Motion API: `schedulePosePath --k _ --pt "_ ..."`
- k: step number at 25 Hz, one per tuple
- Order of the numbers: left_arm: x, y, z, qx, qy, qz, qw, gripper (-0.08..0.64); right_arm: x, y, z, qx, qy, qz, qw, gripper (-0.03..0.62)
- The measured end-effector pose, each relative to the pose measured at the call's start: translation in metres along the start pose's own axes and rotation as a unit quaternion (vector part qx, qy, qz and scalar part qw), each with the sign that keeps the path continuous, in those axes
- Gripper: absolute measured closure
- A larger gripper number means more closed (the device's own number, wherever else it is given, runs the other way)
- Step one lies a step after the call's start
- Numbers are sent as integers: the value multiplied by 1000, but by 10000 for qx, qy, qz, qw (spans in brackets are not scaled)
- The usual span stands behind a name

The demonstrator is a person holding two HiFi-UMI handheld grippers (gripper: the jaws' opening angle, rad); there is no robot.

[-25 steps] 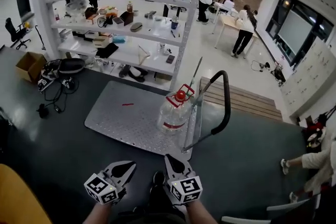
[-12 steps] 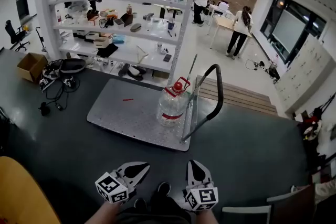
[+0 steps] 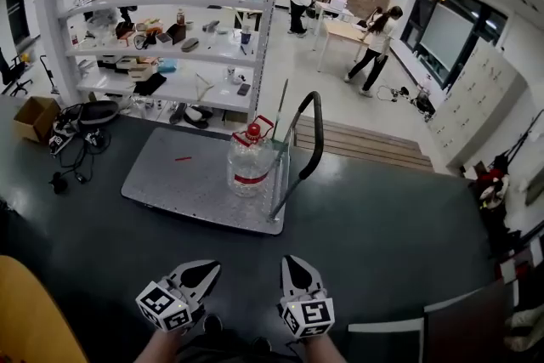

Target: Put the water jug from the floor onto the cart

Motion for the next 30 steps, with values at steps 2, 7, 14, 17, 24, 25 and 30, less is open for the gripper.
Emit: schedulePosePath --k 2,7,14,17,24,25,30 --pt "-2 -22 -6 55 -73 10 10000 552 2 -12 17 45 8 28 10000 603" --pt "-13 -67 -14 134 -180 -50 9997 552 -4 -35 53 98 -24 191 9998 603" --pt "-39 -109 -10 128 -147 -268 9995 552 -20 -48 91 178 -20 272 9995 604" --pt "-45 -120 -5 261 -57 -195 9995 552 -26 -48 103 205 14 201 9996 604" --pt "-53 -129 -7 321 38 -218 9992 552 -30 -56 113 158 47 184 9997 604" --pt "-53 -129 -7 324 26 -222 9992 552 -30 -57 114 150 47 186 9997 604" --pt "-51 -131 -11 445 -27 -186 9988 552 -31 -63 119 135 57 201 9997 604"
Point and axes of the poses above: the fingertips, and each gripper's own axes: z backward along the fingers, y to its left, x out of its top, the point moved 9 cm from there along z, backward along the fingers, and after that the axes turned 1 degree about z, right-handed, at the moved point
